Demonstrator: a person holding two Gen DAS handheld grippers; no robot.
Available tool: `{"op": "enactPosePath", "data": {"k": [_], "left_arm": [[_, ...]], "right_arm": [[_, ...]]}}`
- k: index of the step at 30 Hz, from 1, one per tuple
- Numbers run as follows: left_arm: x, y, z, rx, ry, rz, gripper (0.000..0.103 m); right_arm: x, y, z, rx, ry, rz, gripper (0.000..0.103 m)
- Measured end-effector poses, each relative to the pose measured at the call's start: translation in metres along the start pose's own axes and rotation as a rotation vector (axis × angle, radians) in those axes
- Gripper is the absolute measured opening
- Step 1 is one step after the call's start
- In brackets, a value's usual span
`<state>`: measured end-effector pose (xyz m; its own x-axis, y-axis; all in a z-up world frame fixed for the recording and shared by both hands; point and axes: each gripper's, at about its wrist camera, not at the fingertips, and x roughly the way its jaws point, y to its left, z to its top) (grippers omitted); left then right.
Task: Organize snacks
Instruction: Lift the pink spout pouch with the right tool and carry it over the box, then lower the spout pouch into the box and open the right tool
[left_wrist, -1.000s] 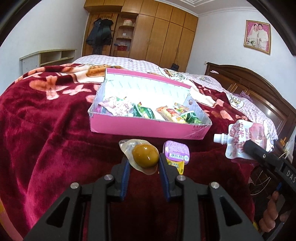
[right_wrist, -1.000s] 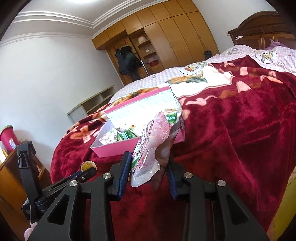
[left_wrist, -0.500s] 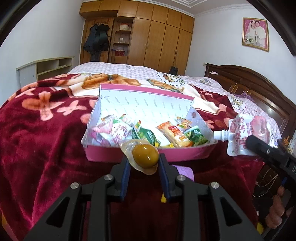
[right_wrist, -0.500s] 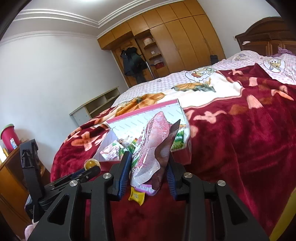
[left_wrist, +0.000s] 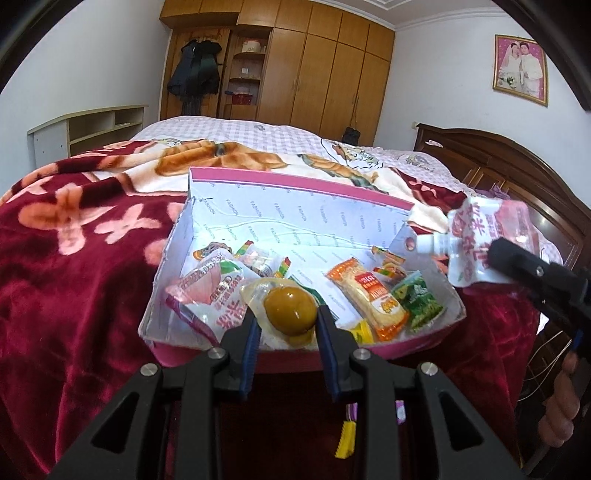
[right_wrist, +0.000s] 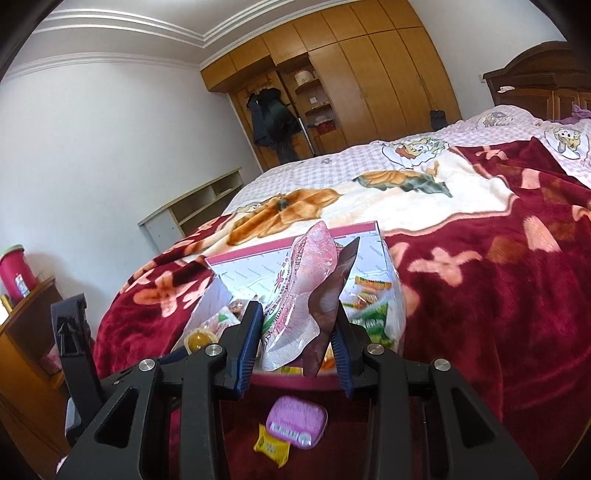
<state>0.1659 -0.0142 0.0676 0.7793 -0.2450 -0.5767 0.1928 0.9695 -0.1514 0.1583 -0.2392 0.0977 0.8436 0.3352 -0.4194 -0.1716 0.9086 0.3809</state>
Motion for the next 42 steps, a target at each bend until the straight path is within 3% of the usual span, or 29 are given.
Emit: {"op": "enactPosePath", "data": {"k": [20,31,38,42], "left_arm": [[0.041,0.016,0.005,-0.018,0.042,0.032,0.031],[0.044,0.015,0.006,-0.002,0.037,0.047,0.032],[0.045,0.010,0.006,0.020,0.040,0.061,0.044],[0.044,0.010,0.006,0.016,0.043,0.058,0.048]], "right_arm": [[0.093,-0.016,0.016,0.050,0.126,0.041,0.037],[0.120,-0.037,0.015,0.089,0.185,-0.018,0.037],[0.124,-0.040,0.017,0.085,0.196,-0.033,0.038],[0.122,-0.039,0.019,0.073,0.199,-0.036,0.046]]}}
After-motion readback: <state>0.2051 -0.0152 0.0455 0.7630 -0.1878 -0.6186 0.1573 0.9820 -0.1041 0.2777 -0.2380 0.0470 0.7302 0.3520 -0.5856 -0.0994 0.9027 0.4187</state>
